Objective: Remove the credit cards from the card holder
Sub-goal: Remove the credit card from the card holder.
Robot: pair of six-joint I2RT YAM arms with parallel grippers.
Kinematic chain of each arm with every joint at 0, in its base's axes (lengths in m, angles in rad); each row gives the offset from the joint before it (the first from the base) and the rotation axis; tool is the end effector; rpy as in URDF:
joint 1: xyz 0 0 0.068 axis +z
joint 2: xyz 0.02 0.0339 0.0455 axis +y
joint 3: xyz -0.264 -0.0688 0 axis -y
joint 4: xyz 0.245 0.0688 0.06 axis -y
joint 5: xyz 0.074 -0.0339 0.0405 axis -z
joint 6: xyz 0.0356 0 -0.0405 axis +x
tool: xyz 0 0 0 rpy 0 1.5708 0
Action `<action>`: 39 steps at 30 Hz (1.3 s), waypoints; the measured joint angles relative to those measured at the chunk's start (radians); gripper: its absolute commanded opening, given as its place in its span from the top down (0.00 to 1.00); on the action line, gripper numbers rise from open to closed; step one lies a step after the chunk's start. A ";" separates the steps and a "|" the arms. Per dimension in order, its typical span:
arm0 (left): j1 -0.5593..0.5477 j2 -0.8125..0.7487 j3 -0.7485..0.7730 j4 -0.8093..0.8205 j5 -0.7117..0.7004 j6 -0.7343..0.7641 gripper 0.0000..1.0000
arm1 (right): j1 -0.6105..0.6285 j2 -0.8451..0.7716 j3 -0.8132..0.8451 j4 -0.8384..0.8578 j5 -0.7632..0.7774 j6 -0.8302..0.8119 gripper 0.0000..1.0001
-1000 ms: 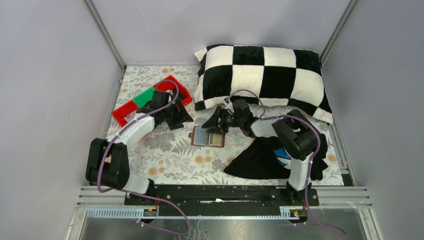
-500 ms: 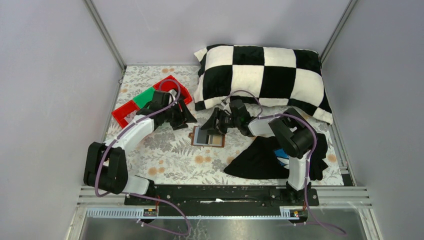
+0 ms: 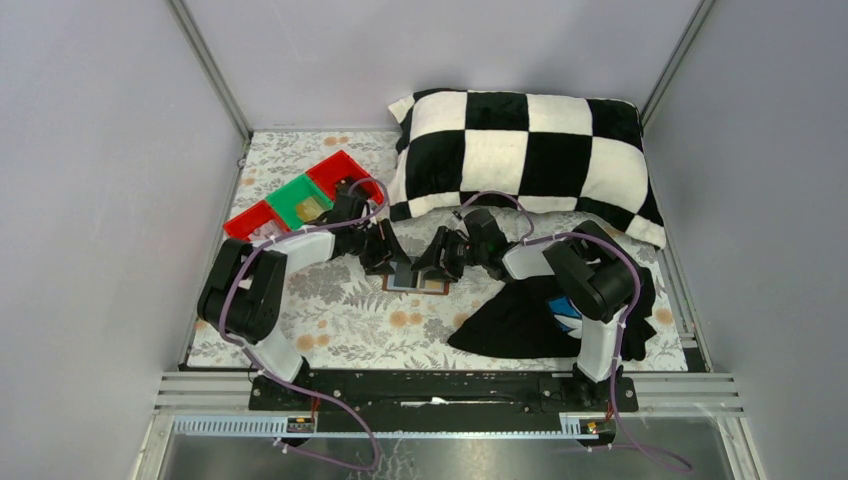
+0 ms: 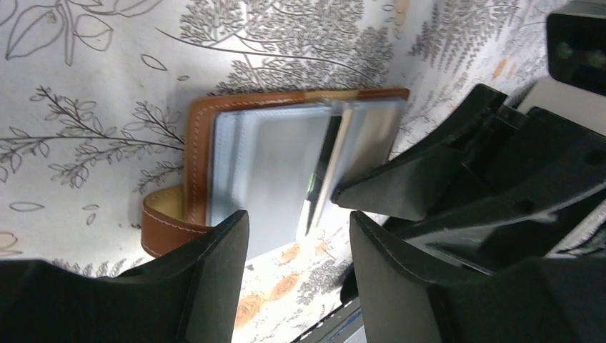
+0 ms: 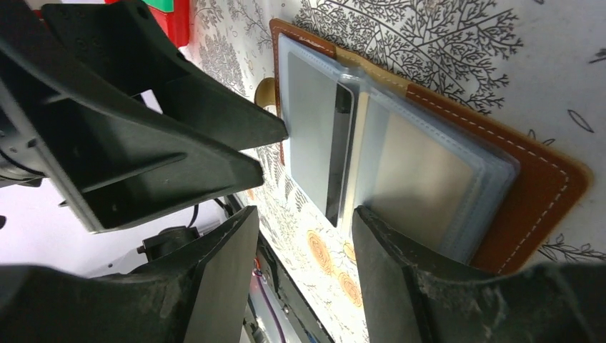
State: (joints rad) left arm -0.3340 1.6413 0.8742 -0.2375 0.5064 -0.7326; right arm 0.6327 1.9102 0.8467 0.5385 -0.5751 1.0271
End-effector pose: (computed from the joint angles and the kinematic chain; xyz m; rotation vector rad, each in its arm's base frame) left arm 0.2901 -0.1189 0.1613 -0.3392 2.7177 -1.0125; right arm 0.2863 0.2340 0.1254 0.0689 2.4313 1.4984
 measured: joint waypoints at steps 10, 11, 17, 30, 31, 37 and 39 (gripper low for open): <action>0.009 0.045 -0.025 0.053 0.028 -0.002 0.43 | 0.000 0.000 0.022 -0.066 0.046 0.006 0.49; 0.011 0.046 -0.029 0.060 0.033 -0.003 0.43 | 0.000 0.001 0.024 -0.069 0.052 0.008 0.51; 0.015 0.068 -0.050 0.134 0.089 -0.021 0.43 | 0.000 0.025 0.032 -0.058 0.058 0.029 0.59; 0.016 0.087 -0.052 0.165 0.119 -0.029 0.43 | -0.001 0.050 0.011 -0.002 0.066 0.069 1.00; 0.017 0.088 -0.052 0.166 0.120 -0.029 0.43 | -0.002 0.049 0.005 0.009 0.066 0.071 1.00; 0.026 0.091 -0.058 0.179 0.136 -0.032 0.44 | -0.009 0.039 -0.043 0.080 0.068 0.085 1.00; 0.032 0.093 -0.061 0.185 0.146 -0.032 0.44 | -0.017 0.027 -0.067 0.097 0.063 0.089 1.00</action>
State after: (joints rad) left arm -0.3016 1.7344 0.8131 -0.0528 0.6521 -0.7650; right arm 0.6155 1.9373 0.7795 0.6350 -0.5117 1.1164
